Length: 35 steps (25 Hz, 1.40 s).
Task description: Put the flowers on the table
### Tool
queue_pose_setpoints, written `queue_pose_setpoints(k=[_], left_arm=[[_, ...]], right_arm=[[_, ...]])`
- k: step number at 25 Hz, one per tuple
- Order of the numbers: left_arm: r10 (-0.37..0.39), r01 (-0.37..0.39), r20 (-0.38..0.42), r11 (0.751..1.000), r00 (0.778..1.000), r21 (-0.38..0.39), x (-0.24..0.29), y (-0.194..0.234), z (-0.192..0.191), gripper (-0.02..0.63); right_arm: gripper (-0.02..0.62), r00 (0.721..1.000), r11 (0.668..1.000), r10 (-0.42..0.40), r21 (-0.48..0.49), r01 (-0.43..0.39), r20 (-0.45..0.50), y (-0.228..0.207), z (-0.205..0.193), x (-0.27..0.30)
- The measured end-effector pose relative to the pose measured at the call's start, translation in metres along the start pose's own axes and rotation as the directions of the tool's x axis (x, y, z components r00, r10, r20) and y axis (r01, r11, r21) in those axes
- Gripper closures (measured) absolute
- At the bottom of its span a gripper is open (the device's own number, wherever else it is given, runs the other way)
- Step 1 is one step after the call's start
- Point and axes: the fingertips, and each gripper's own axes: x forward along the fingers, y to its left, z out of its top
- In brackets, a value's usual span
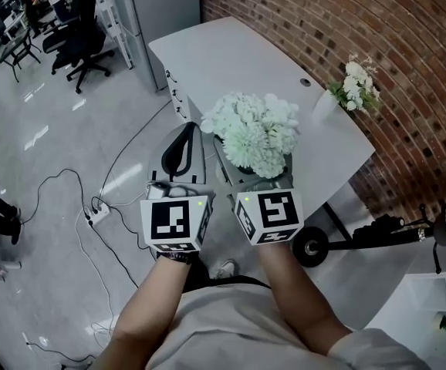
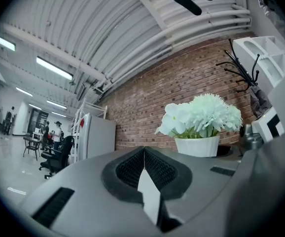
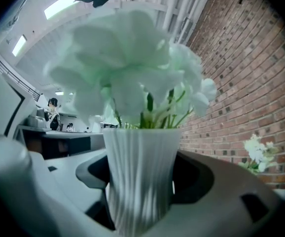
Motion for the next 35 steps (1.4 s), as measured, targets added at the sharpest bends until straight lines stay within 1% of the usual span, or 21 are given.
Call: queue_pose_setpoints(k=[5, 9, 12, 17, 21, 26, 31, 35], left_arm=[[0.010, -0.010, -0.006, 1.000, 1.000, 0.004, 0.007, -0.001, -0.004, 0.600], [-0.006, 0.006, -0.012, 1.000, 1.000, 0.011, 0.014, 0.000, -0.012, 0.600], [-0.015, 0.015, -0.016, 1.000, 1.000, 0.013, 0.025, 0.009, -0.022, 0.600], [-0.016, 0.016, -0.029, 1.000, 0.999, -0.016, 0.054, 0.037, -0.031, 0.600], [-0.024, 0.023, -0.031, 0.999, 0.999, -0.031, 0.090, 0.061, -0.048, 0.600], [-0.057, 0.053, -0.062, 0.997, 0.996, -0.063, 0.132, 0.086, -0.065, 0.600], [-0.065, 0.058, -0.077, 0.995, 0.995, -0.086, 0.169, 0.124, -0.082, 0.600], [-0.090, 0.080, -0.094, 0.990, 0.992, -0.114, 0.195, 0.152, -0.094, 0.600]], right_arm=[[0.243, 1.000, 1.000, 0.015, 0.005, -0.015, -0.004, -0.004, -0.004, 0.004], [0.242, 1.000, 1.000, 0.014, 0.007, -0.014, -0.007, -0.008, -0.012, 0.016], [0.242, 1.000, 1.000, 0.009, 0.014, -0.009, -0.013, -0.011, -0.019, 0.034], [0.243, 1.000, 1.000, 0.012, 0.004, -0.012, -0.021, -0.008, -0.024, 0.069], [0.243, 0.999, 1.000, -0.001, -0.012, 0.001, -0.052, -0.014, -0.036, 0.105], [0.242, 0.997, 1.000, -0.030, -0.009, 0.029, -0.076, -0.027, -0.046, 0.154], [0.243, 0.994, 0.999, -0.036, -0.008, 0.036, -0.099, -0.025, -0.056, 0.209], [0.243, 0.992, 0.998, -0.056, -0.018, 0.054, -0.116, -0.024, -0.062, 0.250]])
